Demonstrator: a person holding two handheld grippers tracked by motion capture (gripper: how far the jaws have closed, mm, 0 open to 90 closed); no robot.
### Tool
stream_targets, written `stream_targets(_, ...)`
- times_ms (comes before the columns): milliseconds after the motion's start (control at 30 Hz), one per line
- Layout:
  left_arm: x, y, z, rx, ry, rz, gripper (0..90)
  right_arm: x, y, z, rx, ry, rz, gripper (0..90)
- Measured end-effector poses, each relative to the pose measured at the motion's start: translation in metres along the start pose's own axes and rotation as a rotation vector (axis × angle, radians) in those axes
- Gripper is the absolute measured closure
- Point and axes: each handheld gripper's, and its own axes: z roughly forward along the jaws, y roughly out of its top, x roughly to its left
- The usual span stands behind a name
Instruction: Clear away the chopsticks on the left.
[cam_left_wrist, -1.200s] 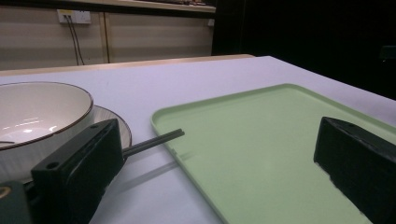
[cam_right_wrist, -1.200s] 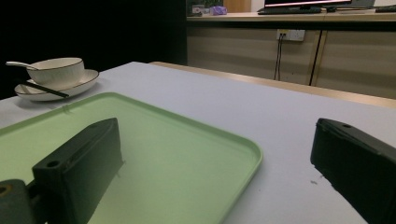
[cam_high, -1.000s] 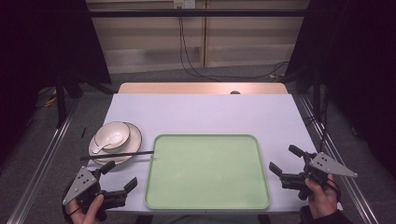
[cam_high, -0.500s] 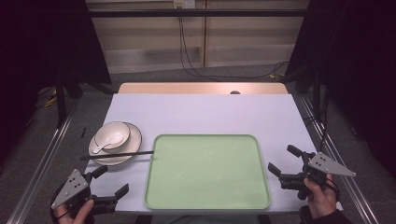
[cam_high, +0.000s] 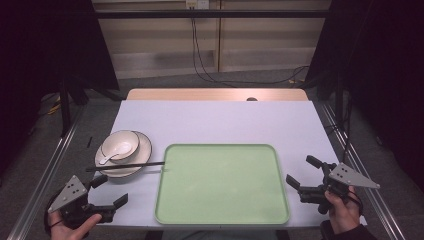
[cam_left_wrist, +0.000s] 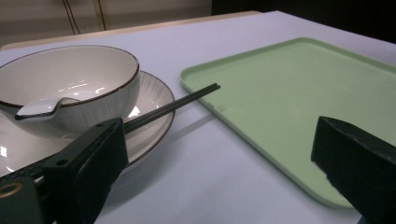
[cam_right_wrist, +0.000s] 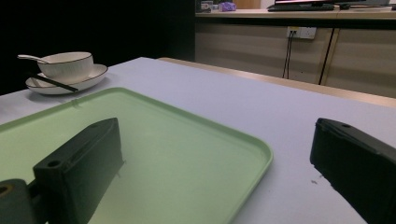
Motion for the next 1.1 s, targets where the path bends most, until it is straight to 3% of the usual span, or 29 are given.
stream_targets(100,0.010,0.002,0.001,0.028,-0.001,0.003,6.2,0.001,0.000,0.001,-0.001,-0.001,0.001,1.7)
stream_targets(133,0.020,0.004,0.002,0.061,-0.018,0.023,6.0,0.001,0.000,0.001,0.000,-0.002,0.000,1.7)
stream_targets(200,0.024,0.005,0.003,0.078,-0.029,0.033,7.5,0.000,0.000,0.001,-0.002,-0.005,-0.004,1.7)
stream_targets(333,0.039,0.007,0.004,0.099,-0.021,0.082,12.5,0.001,0.000,0.002,0.000,-0.008,0.005,2.2)
stream_targets(367,0.044,0.005,0.005,0.087,-0.008,0.076,14.6,0.001,0.000,0.002,0.001,-0.008,0.007,2.1)
stream_targets(500,0.061,0.003,0.005,0.141,-0.017,0.070,24.9,0.000,0.000,0.002,0.005,-0.003,0.002,2.2)
stream_targets(533,0.065,0.001,0.005,0.153,-0.023,0.047,24.8,0.001,0.000,0.002,0.005,-0.004,0.001,2.1)
stream_targets(633,0.074,-0.003,0.007,0.196,-0.001,0.064,25.6,0.001,0.000,0.002,0.006,-0.002,-0.001,2.2)
stream_targets(833,0.086,0.000,0.012,0.217,-0.008,0.080,21.7,0.001,0.000,0.004,0.009,0.009,-0.013,2.1)
stream_targets(900,0.087,0.002,0.014,0.224,-0.015,0.108,27.0,0.001,0.000,0.004,0.011,0.008,-0.009,2.1)
stream_targets(933,0.088,0.003,0.015,0.215,-0.028,0.115,34.7,0.001,0.000,0.004,0.010,0.006,-0.013,2.1)
stream_targets(1000,0.091,0.003,0.017,0.235,-0.010,0.136,36.3,0.001,0.000,0.004,0.010,0.006,-0.014,2.1)
stream_targets(1100,0.100,0.003,0.017,0.226,-0.006,0.161,47.7,0.001,-0.001,0.004,0.011,0.005,-0.016,2.1)
